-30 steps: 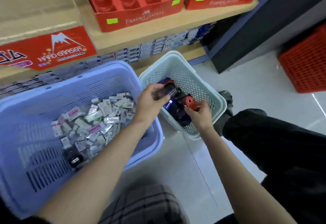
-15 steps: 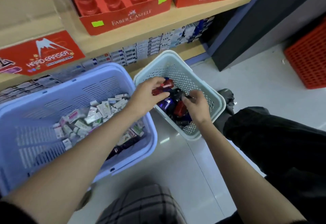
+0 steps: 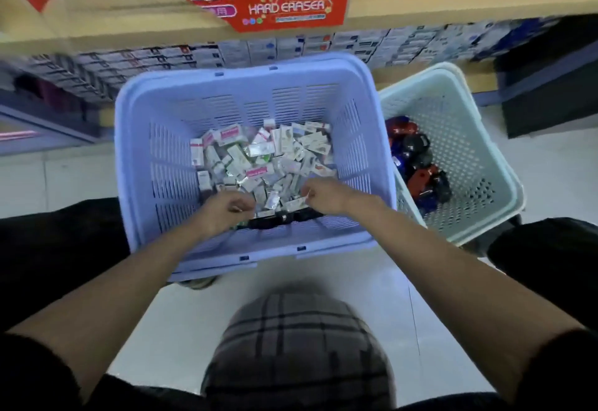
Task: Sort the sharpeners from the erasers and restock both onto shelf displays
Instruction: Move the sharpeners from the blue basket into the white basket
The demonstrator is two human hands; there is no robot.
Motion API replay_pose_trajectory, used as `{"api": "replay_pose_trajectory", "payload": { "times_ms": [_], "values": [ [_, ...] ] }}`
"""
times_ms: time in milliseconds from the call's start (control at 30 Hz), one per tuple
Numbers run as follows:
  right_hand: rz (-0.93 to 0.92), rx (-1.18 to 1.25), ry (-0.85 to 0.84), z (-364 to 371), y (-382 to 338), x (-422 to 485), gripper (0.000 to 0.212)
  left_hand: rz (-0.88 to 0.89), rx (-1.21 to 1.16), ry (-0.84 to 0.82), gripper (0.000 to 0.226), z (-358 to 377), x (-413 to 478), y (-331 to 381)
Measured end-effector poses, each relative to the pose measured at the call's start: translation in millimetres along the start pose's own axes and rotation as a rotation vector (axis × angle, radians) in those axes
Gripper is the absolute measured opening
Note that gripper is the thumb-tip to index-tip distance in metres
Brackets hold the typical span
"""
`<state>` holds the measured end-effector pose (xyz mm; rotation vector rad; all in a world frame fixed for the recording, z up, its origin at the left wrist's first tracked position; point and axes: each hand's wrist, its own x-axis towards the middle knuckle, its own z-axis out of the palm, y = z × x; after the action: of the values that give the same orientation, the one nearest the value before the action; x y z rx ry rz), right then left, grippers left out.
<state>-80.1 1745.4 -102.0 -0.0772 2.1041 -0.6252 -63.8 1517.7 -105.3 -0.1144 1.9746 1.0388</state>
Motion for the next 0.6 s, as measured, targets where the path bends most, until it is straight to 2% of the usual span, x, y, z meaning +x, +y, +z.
{"api": "replay_pose_trajectory", "payload": {
  "times_ms": [133, 233, 300, 433, 600],
  "values": [
    [0.12, -0.148, -0.209, 22.0, 18.7, 30.0, 0.032, -0.048, 0.092, -0.119, 0.029, 13.8, 25.2, -25.5],
    [0.1, -0.129, -0.238, 27.0, 25.3, 40.0, 0.038, 0.004, 0.203, -0.181, 0.035, 27.1, 37.4, -36.0],
    [0.075, -0.078, -0.253, 32.1, 23.4, 42.1, 0.039, 0.06, 0.297, -0.177, 0.047, 30.3, 41.8, -40.0],
    [0.073, -0.024, -0.229, 40.8, 20.2, 48.5, 0.04, 0.115, 0.369, -0.173, 0.043, 36.1, 52.2, -46.6],
    [0.127, -0.062, -0.069, 48.3, 20.3, 54.7, 0.04, 0.09, 0.395, -0.075, 0.042, 45.4, 58.6, -36.5]
  ]
}}
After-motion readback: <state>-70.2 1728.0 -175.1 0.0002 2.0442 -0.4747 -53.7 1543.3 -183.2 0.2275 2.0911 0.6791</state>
